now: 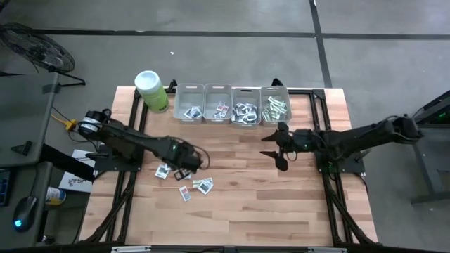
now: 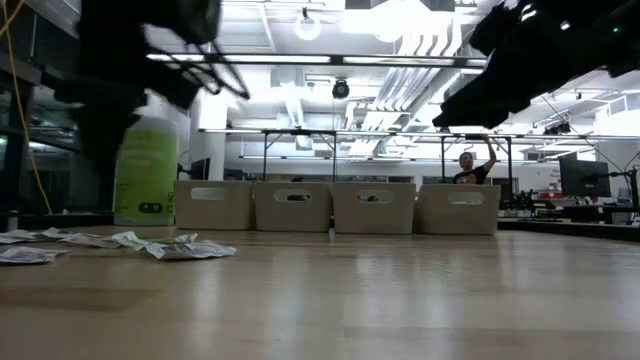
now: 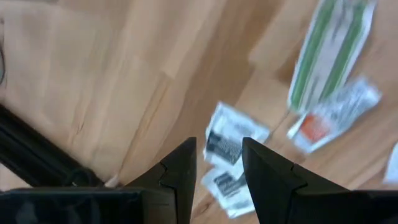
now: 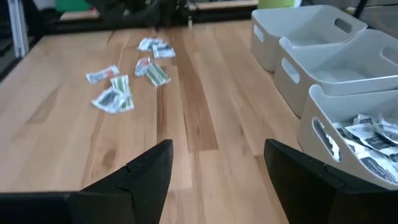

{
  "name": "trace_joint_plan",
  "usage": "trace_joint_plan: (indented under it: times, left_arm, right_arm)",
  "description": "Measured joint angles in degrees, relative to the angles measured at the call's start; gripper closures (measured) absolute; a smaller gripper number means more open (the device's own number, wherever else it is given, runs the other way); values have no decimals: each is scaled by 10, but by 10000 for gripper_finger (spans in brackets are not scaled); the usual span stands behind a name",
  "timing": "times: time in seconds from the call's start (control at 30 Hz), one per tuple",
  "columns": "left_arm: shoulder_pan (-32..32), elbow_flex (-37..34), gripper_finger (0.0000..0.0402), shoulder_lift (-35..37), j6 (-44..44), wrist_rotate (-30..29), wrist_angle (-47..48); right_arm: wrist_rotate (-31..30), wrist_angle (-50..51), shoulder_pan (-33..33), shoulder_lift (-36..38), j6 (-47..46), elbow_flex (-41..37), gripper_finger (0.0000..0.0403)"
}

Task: Pick & Place First Aid Supplies
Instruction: Put the towelette pack into the middle right gray bin

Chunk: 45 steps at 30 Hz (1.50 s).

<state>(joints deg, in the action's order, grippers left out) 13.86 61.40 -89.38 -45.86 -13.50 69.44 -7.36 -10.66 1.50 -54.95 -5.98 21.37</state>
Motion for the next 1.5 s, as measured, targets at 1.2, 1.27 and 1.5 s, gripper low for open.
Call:
trace_joint_plan:
  times: [1.2,1.27,1.5]
  left_arm:
    - [42,-138,275,12,162,71,-177]
    - [42,-143,275,12,161,78,-191]
    - [33,-187,275,15,143,89,-247]
  right_arm:
    - [-140,-14,170,-70,-193,0,155]
    - [-137,-15,170,-70,-192,0,155]
    - [-116,-7,170,-70,-170,0,155]
